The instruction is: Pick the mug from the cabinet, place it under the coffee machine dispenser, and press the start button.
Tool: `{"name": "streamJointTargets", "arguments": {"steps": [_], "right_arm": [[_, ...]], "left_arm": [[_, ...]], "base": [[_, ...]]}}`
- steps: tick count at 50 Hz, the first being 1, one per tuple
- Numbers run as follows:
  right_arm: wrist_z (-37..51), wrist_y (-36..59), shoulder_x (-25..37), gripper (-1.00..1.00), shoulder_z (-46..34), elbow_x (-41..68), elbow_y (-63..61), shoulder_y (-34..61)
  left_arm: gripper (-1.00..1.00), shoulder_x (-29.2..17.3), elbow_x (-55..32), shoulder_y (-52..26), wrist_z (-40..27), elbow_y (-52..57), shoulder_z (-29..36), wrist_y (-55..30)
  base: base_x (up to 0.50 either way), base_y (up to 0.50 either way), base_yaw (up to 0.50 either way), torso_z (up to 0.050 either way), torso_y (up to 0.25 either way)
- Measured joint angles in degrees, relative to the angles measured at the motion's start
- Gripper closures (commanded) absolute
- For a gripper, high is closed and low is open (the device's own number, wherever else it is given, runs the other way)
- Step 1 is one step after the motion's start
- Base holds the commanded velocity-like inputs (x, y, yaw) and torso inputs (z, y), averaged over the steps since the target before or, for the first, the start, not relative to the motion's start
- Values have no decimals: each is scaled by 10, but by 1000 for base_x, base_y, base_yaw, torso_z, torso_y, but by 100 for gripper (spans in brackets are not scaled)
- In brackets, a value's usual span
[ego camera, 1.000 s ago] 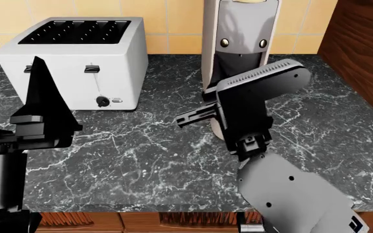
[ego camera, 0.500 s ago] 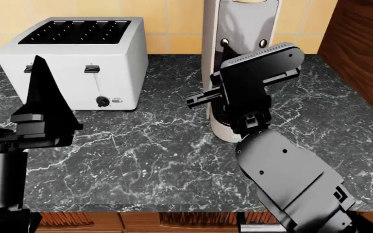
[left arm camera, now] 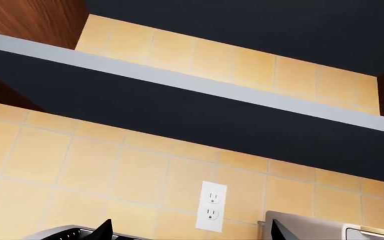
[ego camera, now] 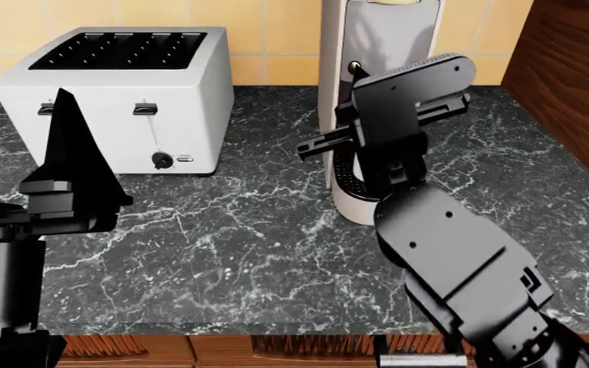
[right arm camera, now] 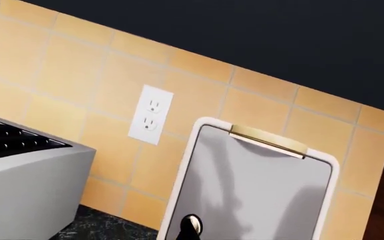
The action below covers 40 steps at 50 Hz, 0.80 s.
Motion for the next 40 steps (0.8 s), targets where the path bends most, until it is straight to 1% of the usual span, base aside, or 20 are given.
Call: {"name": "streamJointTargets", "arguments": {"steps": [40], "right_arm": [[-12,-12,-13,100,-3,4,57,18]], "left_arm": [[-100,-5,-7,-5,-5,-3,1,3]], "base": [[0,0,0,0,0]]}}
